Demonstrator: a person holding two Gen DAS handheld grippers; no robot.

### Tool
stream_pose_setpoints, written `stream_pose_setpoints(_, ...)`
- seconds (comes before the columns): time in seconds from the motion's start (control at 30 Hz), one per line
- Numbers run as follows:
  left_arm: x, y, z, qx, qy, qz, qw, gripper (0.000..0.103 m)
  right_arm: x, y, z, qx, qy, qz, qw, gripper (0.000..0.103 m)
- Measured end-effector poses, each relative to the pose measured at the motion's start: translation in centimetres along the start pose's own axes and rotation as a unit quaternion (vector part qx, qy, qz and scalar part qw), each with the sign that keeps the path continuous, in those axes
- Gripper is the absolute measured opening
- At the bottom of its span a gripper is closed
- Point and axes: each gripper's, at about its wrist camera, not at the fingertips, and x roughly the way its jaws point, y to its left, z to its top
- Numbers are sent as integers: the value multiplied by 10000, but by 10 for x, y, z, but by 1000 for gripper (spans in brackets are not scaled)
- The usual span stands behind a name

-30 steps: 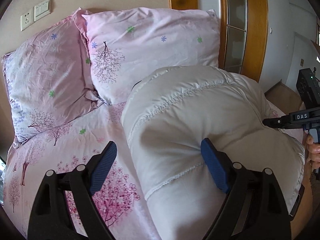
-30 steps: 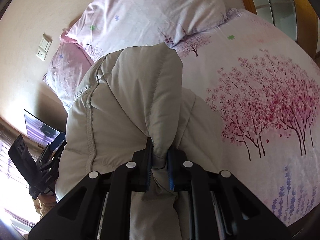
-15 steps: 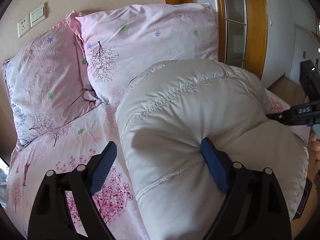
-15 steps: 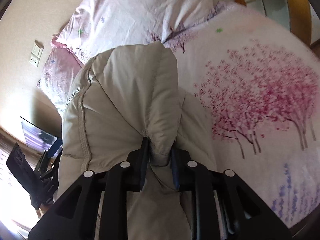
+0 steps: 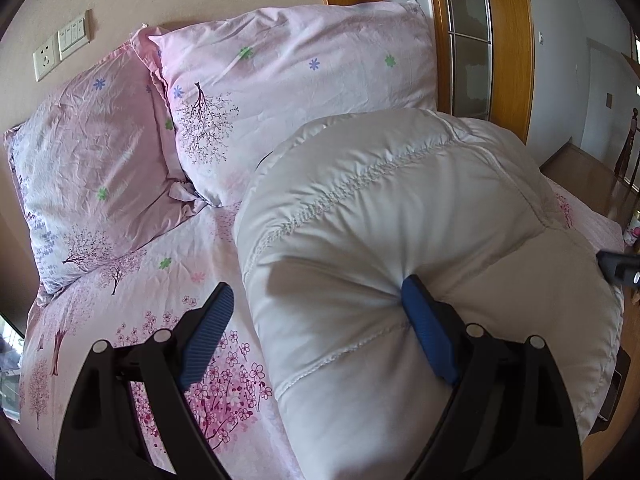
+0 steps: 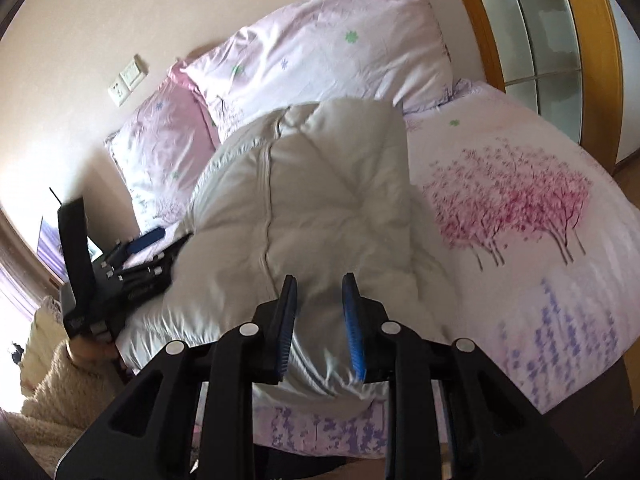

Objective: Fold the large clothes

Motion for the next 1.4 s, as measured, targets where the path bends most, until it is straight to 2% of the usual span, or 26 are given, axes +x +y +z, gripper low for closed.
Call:
stream_pose_setpoints(0.23, -2, -1, -2, -4, -69, -13, 10000, 86, 29, -13, -15, 371, 255, 19, 9990, 24)
stream_pose_setpoints(0.4, -14, 0, 1, 23, -237, 18, 9997, 87, 37, -20, -24, 536, 180, 170, 9983, 24)
stream_pose_setpoints(0.57, -55, 6, 0, -109, -657, -409, 9969, 89, 38, -16, -26, 435, 118, 14, 9990, 24)
stream_pose_setpoints(0.67, -73, -4, -9, 104, -815, -586, 9949, 90, 37, -9, -27, 332, 77, -169, 9993, 24)
stream_pose_setpoints(0.8, -73, -27, -21, 559, -676, -690, 9937, 90, 36, -3, -29, 183, -2, -440, 9989, 25)
stream_pose_setpoints(0.9, -59, -41, -31, 849, -474, -575, 9936, 90, 36, 1, -30, 99, -50, -591, 9982, 25)
stream_pose_setpoints(1.03, -44, -38, -34, 638, -218, -792, 9946, 93, 36, 3, -33, 10, -121, -707, 9974, 25)
stream_pose_setpoints(1.4, -27, -38, -40, 449, 19, -737, 9963, 101, 38, 11, -36, -192, -258, -950, 9950, 27)
